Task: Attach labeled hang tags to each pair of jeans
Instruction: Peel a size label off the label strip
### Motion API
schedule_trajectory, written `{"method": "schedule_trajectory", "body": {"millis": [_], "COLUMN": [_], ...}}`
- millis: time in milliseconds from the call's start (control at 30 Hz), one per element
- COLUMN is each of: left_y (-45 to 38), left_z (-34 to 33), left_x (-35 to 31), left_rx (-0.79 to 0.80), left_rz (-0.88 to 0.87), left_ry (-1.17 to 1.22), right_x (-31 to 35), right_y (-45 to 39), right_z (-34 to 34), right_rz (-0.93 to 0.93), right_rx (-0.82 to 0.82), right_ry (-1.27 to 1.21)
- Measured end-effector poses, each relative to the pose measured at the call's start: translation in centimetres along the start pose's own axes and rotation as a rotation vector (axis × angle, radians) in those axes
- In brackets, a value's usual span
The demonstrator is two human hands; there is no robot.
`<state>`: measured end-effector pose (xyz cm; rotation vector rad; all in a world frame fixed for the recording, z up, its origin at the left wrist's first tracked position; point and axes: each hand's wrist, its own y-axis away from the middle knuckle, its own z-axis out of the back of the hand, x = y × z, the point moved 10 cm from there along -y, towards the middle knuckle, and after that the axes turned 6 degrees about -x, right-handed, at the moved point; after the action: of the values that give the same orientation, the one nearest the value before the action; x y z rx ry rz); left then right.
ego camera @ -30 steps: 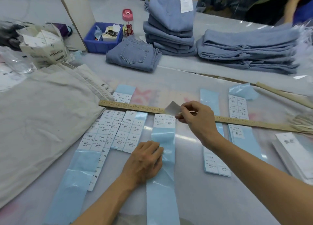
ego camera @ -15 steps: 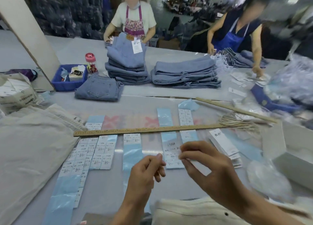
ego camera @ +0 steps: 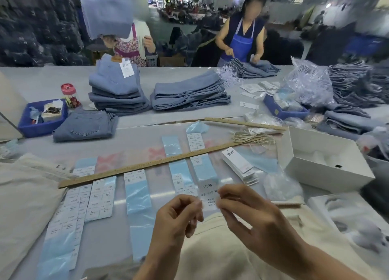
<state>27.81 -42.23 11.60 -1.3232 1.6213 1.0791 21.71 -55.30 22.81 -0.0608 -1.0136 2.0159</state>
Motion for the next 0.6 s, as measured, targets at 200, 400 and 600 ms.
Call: {"method": "schedule_trajectory", "body": {"millis": [200, 400, 600], "left_y": [2.2, 4.1, 5.7], "left_z": [-4.1, -7.2, -8.8], "left_x": [0.6, -1.3, -1.6], "left_rx": [0.087, 0.195, 0.262], "left_rz": [0.077, -0.047, -0.112], "left_ry": [0.099, 0.035, -0.062], "right_x": [0.5, -2.7, -4.7], "right_y": [2.1, 6.0, 9.1], "right_z": [4.7, 7.6, 6.1], "right_rz": [-0.114, -0.702, -1.045], "right_rx": [-0.091, -0.289, -0.284], "right_ry": [0.007, -0.385, -0.732]}}
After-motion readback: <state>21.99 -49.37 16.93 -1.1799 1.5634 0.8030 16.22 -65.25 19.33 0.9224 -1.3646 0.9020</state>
